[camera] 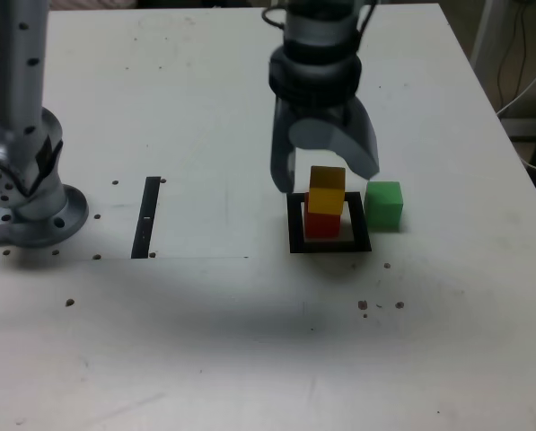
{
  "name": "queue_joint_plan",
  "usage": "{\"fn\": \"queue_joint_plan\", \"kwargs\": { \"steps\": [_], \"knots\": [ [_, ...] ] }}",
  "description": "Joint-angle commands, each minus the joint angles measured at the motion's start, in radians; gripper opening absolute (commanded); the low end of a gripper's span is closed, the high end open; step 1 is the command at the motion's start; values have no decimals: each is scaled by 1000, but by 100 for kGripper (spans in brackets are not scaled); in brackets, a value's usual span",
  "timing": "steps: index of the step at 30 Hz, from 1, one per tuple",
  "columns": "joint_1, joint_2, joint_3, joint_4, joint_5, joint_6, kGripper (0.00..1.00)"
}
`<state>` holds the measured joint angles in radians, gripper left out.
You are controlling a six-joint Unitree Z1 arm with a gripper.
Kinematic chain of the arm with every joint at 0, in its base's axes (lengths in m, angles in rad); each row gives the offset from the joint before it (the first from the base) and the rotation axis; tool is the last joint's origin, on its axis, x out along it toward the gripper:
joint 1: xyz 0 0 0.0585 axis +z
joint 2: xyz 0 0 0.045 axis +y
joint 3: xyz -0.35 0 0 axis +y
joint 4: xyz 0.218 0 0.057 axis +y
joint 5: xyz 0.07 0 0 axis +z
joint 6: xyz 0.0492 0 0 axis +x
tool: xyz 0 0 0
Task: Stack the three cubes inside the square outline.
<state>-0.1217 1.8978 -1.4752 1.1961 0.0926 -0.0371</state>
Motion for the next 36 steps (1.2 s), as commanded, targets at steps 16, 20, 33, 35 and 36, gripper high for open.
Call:
{"fn": "queue_joint_plan", "kwargs": {
  "steps": [16, 20, 33, 35, 36],
  "knots": [
    [-4, -15, -284, 236, 65, 182, 100],
    [-4, 3, -347, 281, 92, 283, 100],
    [-16, 112, -476, 359, 201, 693, 100],
    [-29, 140, -517, 362, 238, 742, 100],
    [-34, 151, -535, 362, 254, 763, 100]
  ]
}}
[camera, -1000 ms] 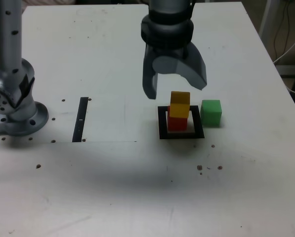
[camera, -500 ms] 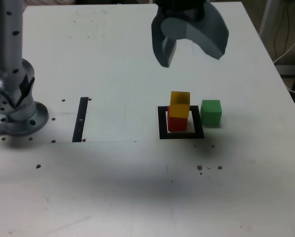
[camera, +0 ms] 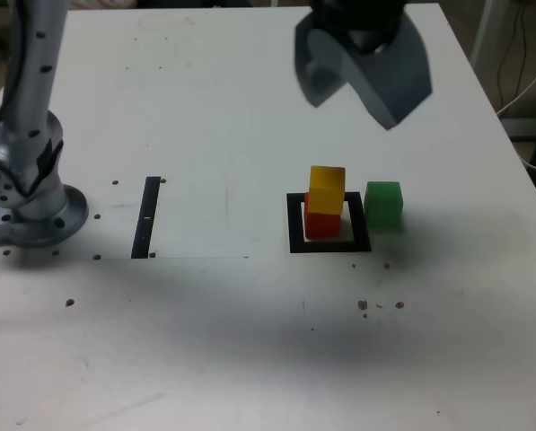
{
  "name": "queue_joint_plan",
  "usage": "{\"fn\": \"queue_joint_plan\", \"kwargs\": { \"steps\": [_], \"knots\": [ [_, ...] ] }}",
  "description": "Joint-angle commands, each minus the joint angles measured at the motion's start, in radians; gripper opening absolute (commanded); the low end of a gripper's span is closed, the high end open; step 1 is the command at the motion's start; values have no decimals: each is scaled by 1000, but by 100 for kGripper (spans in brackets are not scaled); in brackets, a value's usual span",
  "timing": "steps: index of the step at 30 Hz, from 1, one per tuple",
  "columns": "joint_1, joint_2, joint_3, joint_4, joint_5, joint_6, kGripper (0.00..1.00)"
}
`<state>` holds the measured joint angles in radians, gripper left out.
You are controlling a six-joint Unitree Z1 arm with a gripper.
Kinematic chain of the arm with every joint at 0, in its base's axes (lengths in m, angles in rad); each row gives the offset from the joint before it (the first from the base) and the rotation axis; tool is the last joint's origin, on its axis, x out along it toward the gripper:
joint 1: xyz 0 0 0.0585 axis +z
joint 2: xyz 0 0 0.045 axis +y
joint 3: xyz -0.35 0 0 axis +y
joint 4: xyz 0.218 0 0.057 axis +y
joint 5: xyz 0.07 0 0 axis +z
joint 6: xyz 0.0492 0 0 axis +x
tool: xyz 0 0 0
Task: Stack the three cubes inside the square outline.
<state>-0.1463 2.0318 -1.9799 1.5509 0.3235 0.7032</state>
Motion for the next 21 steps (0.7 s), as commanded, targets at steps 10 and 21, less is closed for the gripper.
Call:
{"fn": "queue_joint_plan", "kwargs": {
  "steps": [10, 21],
  "knots": [
    [-16, 111, -111, 11, 88, 150, 100],
    [-16, 129, -132, 22, 88, 199, 98]
  ]
}}
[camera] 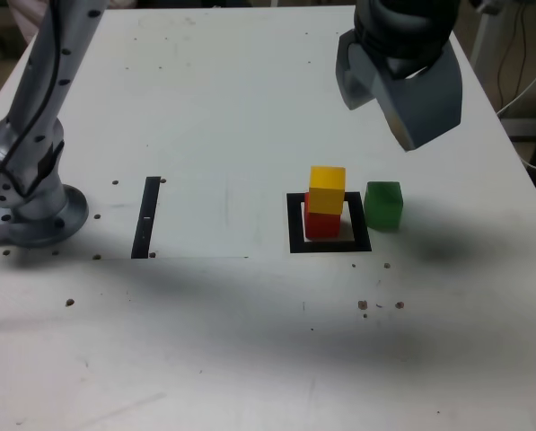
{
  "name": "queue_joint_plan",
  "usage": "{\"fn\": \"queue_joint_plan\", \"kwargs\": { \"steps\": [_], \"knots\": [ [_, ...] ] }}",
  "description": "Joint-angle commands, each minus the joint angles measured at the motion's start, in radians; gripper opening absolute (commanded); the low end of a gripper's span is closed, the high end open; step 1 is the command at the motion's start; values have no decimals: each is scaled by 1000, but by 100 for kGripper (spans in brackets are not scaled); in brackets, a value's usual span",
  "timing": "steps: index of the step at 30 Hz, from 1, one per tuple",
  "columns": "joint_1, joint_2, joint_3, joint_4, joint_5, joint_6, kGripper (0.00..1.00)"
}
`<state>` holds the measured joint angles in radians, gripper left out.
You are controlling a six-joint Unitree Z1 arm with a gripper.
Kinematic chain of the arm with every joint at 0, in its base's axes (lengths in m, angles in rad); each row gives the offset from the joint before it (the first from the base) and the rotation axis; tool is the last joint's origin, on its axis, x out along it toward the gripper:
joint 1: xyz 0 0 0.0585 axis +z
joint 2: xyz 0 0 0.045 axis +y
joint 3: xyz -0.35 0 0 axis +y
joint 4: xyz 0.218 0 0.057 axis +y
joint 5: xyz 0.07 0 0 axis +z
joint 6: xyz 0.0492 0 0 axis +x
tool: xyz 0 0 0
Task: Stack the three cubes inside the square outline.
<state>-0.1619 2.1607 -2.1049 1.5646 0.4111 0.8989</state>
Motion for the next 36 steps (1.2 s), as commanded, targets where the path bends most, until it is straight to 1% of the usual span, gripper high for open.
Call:
{"fn": "queue_joint_plan", "kwargs": {
  "steps": [1, 6, 14, 25, 32, 36],
  "knots": [
    [-1, 0, -7, 9, 0, 11, 97],
    [2, 14, 22, -1, 0, 25, 96],
    [15, 75, 80, -32, -3, 43, 99],
    [16, 109, 99, -104, -5, 52, 99],
    [15, 125, 151, -171, -16, 52, 98],
    [14, 127, 175, -183, -17, 51, 98]
  ]
}}
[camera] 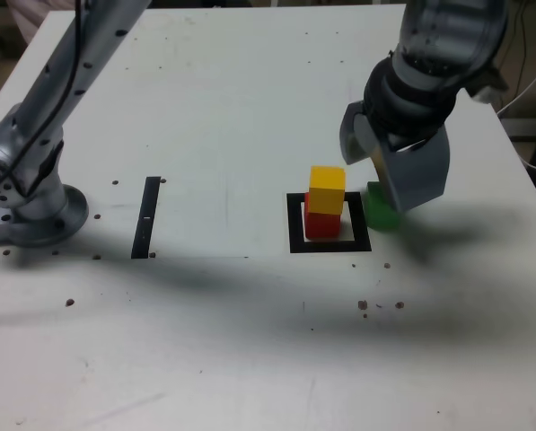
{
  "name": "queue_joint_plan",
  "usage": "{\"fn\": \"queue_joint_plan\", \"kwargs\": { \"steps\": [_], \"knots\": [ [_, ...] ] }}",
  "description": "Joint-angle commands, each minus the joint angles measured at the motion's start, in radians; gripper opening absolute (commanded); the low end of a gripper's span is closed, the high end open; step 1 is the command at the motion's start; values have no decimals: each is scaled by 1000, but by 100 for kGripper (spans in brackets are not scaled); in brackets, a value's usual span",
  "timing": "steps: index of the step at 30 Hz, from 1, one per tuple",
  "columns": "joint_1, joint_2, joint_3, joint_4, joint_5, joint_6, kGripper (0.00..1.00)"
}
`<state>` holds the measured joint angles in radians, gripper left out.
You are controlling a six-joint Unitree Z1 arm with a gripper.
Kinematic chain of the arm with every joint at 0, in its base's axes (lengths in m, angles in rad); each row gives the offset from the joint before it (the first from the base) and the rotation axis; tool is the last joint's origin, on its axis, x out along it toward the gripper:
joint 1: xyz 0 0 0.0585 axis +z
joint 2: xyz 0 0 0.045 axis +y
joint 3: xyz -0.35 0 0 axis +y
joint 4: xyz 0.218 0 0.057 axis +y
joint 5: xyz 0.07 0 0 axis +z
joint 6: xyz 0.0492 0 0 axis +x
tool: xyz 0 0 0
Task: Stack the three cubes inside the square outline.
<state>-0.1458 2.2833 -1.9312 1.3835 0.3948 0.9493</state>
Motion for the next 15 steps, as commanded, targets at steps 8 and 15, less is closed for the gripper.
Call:
{"fn": "queue_joint_plan", "kwargs": {
  "steps": [8, 15],
  "knots": [
    [-4, 4, 33, -18, 0, 2, 97],
    [-9, -1, 54, -72, 5, 2, 92]
  ]
}}
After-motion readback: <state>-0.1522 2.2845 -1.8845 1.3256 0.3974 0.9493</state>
